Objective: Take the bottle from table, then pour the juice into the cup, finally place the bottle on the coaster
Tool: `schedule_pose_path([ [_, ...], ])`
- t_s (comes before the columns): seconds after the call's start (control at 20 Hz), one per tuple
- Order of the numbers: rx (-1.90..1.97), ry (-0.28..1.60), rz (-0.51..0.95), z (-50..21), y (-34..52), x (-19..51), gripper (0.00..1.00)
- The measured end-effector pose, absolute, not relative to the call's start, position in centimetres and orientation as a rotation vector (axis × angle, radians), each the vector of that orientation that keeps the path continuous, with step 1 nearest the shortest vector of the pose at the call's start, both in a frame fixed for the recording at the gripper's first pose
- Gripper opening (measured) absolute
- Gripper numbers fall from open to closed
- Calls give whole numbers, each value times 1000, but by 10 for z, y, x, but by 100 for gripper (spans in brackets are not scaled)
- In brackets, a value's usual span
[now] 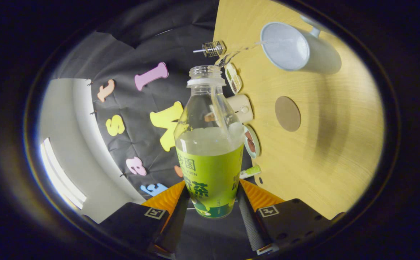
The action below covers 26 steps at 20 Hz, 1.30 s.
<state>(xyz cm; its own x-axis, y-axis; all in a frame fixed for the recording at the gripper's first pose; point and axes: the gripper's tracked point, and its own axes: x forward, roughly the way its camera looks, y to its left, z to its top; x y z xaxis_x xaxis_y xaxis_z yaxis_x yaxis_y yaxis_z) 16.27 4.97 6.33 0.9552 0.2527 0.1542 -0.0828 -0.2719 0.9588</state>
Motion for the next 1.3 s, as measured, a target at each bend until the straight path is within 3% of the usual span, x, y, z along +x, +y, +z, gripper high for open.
schedule_pose_path([
  [1.3,1980,42,426,103,44,167,78],
])
